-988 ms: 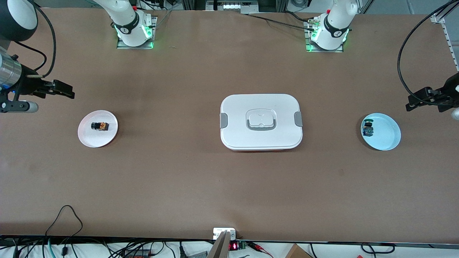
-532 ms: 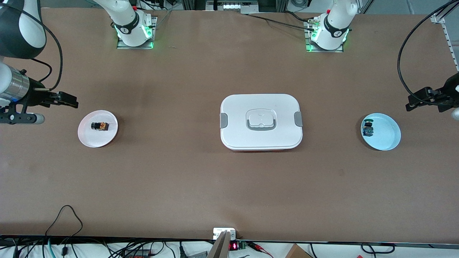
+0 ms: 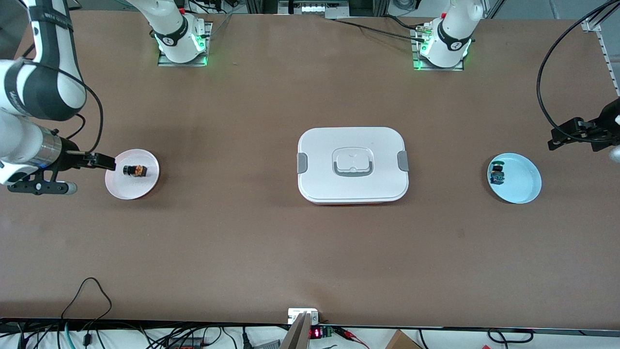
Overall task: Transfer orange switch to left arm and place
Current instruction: 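Move the right gripper toward the white plate with the orange switch, then lower the right gripper and grasp the orange switch on the plate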
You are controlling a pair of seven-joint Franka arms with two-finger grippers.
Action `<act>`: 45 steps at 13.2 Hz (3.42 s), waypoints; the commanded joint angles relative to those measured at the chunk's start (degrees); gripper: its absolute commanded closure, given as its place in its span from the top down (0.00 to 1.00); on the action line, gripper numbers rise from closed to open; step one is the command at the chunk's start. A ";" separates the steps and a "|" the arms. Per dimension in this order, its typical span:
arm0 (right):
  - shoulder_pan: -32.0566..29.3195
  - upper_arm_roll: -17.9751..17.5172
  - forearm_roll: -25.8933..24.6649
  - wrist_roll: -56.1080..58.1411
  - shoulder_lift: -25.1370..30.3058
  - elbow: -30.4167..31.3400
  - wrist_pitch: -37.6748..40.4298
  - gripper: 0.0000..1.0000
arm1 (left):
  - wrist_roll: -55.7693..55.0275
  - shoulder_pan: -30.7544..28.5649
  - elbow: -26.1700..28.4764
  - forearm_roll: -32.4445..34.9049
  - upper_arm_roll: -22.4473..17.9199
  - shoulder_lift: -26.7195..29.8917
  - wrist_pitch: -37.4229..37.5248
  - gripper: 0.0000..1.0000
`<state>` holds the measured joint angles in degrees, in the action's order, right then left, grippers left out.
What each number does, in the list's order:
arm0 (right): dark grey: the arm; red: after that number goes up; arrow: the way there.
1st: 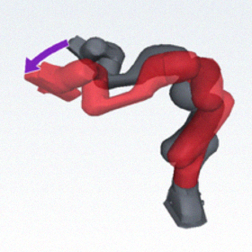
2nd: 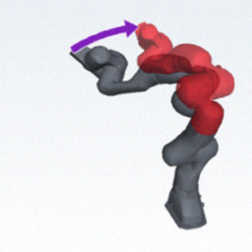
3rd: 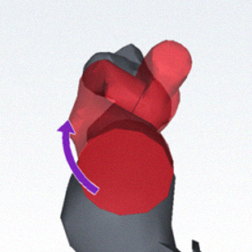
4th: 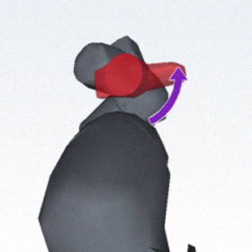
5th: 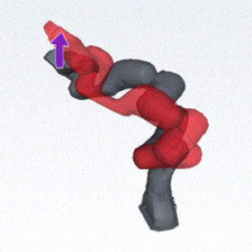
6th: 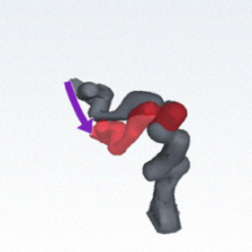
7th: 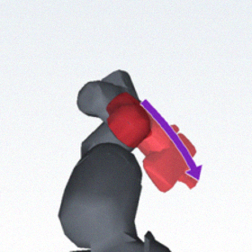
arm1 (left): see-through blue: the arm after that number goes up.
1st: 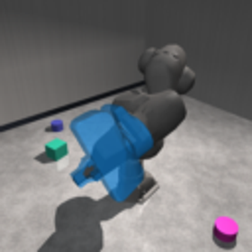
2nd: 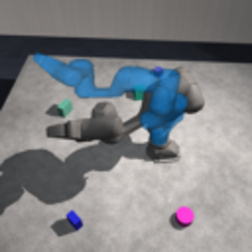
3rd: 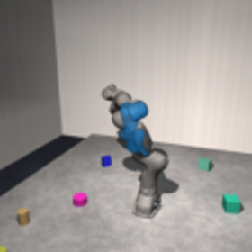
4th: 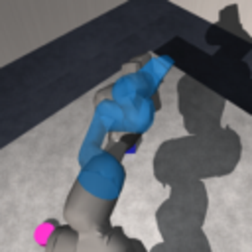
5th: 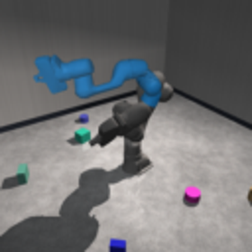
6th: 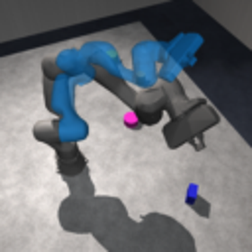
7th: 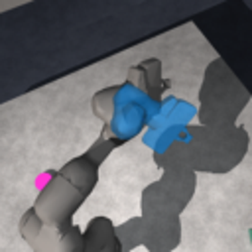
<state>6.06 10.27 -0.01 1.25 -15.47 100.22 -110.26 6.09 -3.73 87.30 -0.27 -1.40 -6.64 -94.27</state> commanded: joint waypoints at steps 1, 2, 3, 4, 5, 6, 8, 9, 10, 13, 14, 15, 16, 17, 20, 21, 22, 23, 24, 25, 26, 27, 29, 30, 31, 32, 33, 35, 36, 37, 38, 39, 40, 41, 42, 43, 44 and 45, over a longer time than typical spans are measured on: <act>-2.01 -0.34 -0.43 2.60 1.67 10.05 -10.20 1.00 | -0.03 -0.05 -1.69 1.67 0.34 -0.65 1.20 1.00; -2.10 -0.34 -0.43 2.87 1.76 12.25 -12.93 1.00 | -0.11 0.04 -1.69 1.67 0.34 -0.65 1.20 1.00; -2.19 -0.34 -0.43 2.79 1.84 14.36 -15.49 1.00 | -0.11 0.04 -1.69 1.67 0.34 -0.65 1.20 1.00; -2.19 -0.25 -0.43 2.70 1.76 15.60 -17.25 1.00 | -0.20 0.04 -1.69 1.67 0.34 -0.65 1.20 1.00; -2.28 -0.25 -0.43 2.70 1.41 16.83 -19.10 1.00 | -0.29 0.12 -1.69 1.67 0.34 -0.65 1.20 1.00; -2.54 -0.25 -0.43 2.70 0.97 18.41 -20.94 1.00 | -0.29 0.13 -1.69 1.67 0.34 -0.65 1.20 1.00; -2.63 -0.25 -0.43 2.70 0.62 21.23 -24.28 1.00 | -0.29 0.13 -1.69 1.67 0.34 -0.65 1.20 1.00; -2.63 -0.25 -0.52 2.79 0.53 22.55 -25.95 1.00 | -0.29 0.13 -1.69 1.67 0.34 -0.65 1.20 1.00; -3.50 -0.25 -0.52 2.88 0.44 23.60 -27.88 1.00 | -0.29 0.13 -1.69 1.67 0.34 -0.65 1.20 1.00; -4.65 -0.25 -1.05 4.36 -0.70 26.33 -34.30 1.00 | -0.29 0.13 -1.69 1.67 0.34 -0.65 1.20 1.00; -5.17 -0.25 -1.05 5.15 -1.23 26.43 -35.10 1.00 | -0.29 0.13 -1.69 1.67 0.34 -0.65 1.20 1.00; -5.79 -0.34 -1.05 5.25 -1.49 26.43 -35.37 1.00 | -0.29 0.13 -1.69 1.67 0.34 -0.65 1.29 1.00; -5.79 -0.34 -0.70 5.16 -1.84 26.34 -35.46 1.00 | -0.29 0.13 -1.69 1.76 0.34 -0.65 1.29 1.00; -5.79 -0.34 -0.52 5.16 -2.11 26.34 -35.46 1.00 | -0.29 0.13 -1.69 1.67 0.34 -0.65 1.29 1.00; -5.70 -0.34 -0.08 4.81 -2.99 26.95 -35.46 1.00 | -0.29 0.13 -1.69 1.67 0.34 -0.65 1.29 1.00; -5.70 -0.34 -0.08 4.46 -3.51 26.95 -35.46 1.00 | -0.29 0.13 -1.69 1.67 0.34 -0.65 1.29 1.00; -5.70 -0.43 0.18 4.46 -4.73 26.95 -35.55 1.00 | -0.38 0.13 -1.69 1.76 0.34 -0.65 1.29 1.00; -5.79 -0.43 0.27 4.46 -5.36 26.95 -35.55 1.00 | -0.29 0.13 -1.69 1.67 0.43 -0.65 1.29 1.00; -5.70 -0.43 0.27 4.46 -5.45 26.95 -35.55 1.00 | -0.29 0.13 -1.69 1.67 0.34 -0.65 1.29 1.00; -5.70 -0.43 0.27 4.46 -5.62 27.04 -35.46 1.00 | -0.20 0.04 -1.69 1.67 0.34 -0.65 1.29 1.00; -5.70 -0.43 0.27 4.37 -5.97 26.95 -35.46 1.00 | -0.11 0.04 -1.61 1.67 0.34 -0.65 1.29 1.00; -5.62 -0.43 0.36 4.02 -6.06 26.95 -35.46 1.00 | -0.11 0.04 -1.60 1.67 0.34 -0.65 1.37 1.00; -5.44 -0.52 1.06 4.02 -5.98 26.95 -35.46 1.00 | -0.20 0.04 -1.61 1.67 0.34 -0.65 1.72 1.00; -5.18 -0.60 1.06 3.58 -5.98 26.95 -35.46 1.00 | -0.20 0.04 -1.60 1.67 0.34 -0.65 1.73 1.00; -4.74 -0.69 1.06 2.80 -5.98 26.95 -35.38 1.00 | -0.20 0.04 -1.69 1.67 0.34 -0.65 1.73 1.00; -4.56 -0.69 1.06 2.53 -6.06 26.95 -35.46 1.00 | -0.20 0.04 -1.61 1.67 0.34 -0.65 1.73 1.00; -4.65 -0.69 0.97 2.52 -6.24 26.87 -35.46 1.00 | -0.20 0.04 -1.60 1.67 0.34 -0.65 1.73 1.00; -4.47 -0.69 0.97 2.61 -6.68 26.69 -35.55 1.00 | -0.20 -0.05 -1.60 1.67 0.34 -0.65 1.73 1.00; -4.47 -0.69 0.89 2.87 -6.77 26.69 -35.64 1.00 | -0.20 0.04 -1.60 1.67 0.34 -0.65 1.73 1.00; -4.47 -0.69 0.89 3.31 -7.03 26.78 -36.07 1.00 | -0.29 -0.05 -1.60 1.67 0.34 -0.65 1.73 1.00; -4.47 -0.69 0.71 3.66 -7.55 26.78 -36.86 1.00 | -0.20 -0.05 -1.60 1.67 0.34 -0.65 1.73 1.00; -4.39 -0.69 0.45 3.75 -7.99 26.87 -37.56 1.00 | -0.20 -0.05 -1.60 1.67 0.34 -0.65 1.73 1.00; -4.39 -0.69 0.45 3.75 -8.09 26.95 -38.09 1.00 | -0.20 -0.05 -1.60 1.67 0.34 -0.65 1.73 1.00; -4.39 -0.69 0.45 3.75 -8.17 26.95 -38.19 1.00 | -0.20 -0.05 -1.60 1.67 0.34 -0.65 1.73 1.00; -4.39 -0.69 0.36 3.75 -8.52 26.95 -38.45 1.00 | -0.29 -0.05 -1.60 1.67 0.34 -0.65 1.73 1.00; -4.47 -0.69 0.36 3.84 -8.79 26.95 -38.89 1.00 | -0.29 -0.05 -1.69 1.67 0.34 -0.65 1.73 1.00; -4.65 -0.69 0.45 4.89 -8.79 26.95 -39.32 1.00 | -0.29 -0.05 -1.69 1.67 0.34 -0.65 1.73 1.00; -4.65 -0.69 0.53 5.42 -9.05 27.04 -39.59 1.00 | -0.29 0.04 -1.69 1.67 0.34 -0.65 1.73 1.00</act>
<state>1.60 9.72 0.21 5.06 -24.45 126.76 -148.48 6.09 -3.72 87.29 -0.27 -1.35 -6.64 -93.76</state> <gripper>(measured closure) 0.000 0.000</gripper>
